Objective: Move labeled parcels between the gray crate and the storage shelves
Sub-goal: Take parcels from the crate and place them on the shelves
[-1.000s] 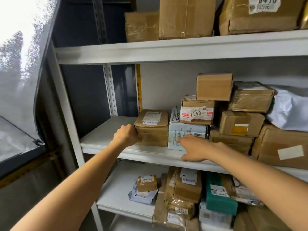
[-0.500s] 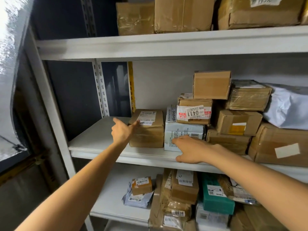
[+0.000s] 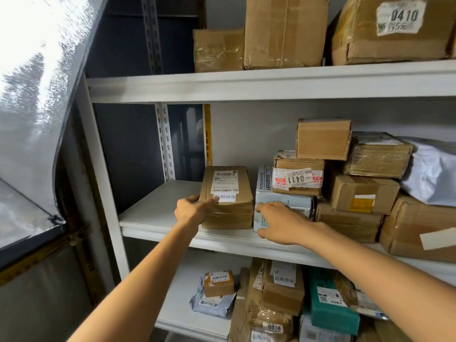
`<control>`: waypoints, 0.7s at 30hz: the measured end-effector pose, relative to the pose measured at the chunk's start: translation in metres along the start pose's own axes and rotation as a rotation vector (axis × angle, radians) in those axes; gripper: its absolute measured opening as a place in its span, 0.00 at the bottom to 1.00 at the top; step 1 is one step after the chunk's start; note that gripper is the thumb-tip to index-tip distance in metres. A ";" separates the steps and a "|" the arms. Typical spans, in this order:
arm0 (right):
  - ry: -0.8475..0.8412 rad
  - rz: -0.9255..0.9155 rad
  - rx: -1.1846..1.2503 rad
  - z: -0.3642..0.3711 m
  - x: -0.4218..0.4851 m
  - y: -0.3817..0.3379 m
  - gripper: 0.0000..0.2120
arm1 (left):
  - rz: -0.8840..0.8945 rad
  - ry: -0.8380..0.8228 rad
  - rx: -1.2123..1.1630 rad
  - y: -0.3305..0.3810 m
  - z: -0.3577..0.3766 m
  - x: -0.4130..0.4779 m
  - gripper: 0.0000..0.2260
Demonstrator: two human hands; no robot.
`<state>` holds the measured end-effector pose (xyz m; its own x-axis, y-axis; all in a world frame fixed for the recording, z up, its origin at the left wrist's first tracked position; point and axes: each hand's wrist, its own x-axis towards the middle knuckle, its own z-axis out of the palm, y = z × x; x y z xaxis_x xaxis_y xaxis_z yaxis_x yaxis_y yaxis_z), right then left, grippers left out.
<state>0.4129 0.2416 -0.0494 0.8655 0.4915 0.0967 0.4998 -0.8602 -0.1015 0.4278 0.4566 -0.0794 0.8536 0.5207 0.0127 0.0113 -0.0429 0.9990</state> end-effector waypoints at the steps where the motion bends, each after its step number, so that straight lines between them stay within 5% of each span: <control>1: 0.039 0.012 0.046 0.001 0.001 -0.002 0.21 | -0.008 -0.007 -0.034 -0.001 -0.002 -0.002 0.26; 8: 0.317 0.059 0.347 0.006 0.012 -0.014 0.18 | 0.060 -0.086 -0.202 -0.015 -0.009 -0.016 0.27; 15: 0.326 0.122 0.457 0.029 0.020 -0.023 0.21 | 0.110 -0.101 -0.191 -0.027 -0.016 -0.017 0.44; 21: 0.462 0.264 0.648 0.032 0.024 -0.031 0.15 | 0.145 -0.141 -0.124 -0.028 -0.020 -0.021 0.28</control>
<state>0.4191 0.2847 -0.0754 0.9266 0.0586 0.3713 0.3250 -0.6212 -0.7131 0.3989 0.4637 -0.1069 0.9061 0.3922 0.1586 -0.1730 0.0014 0.9849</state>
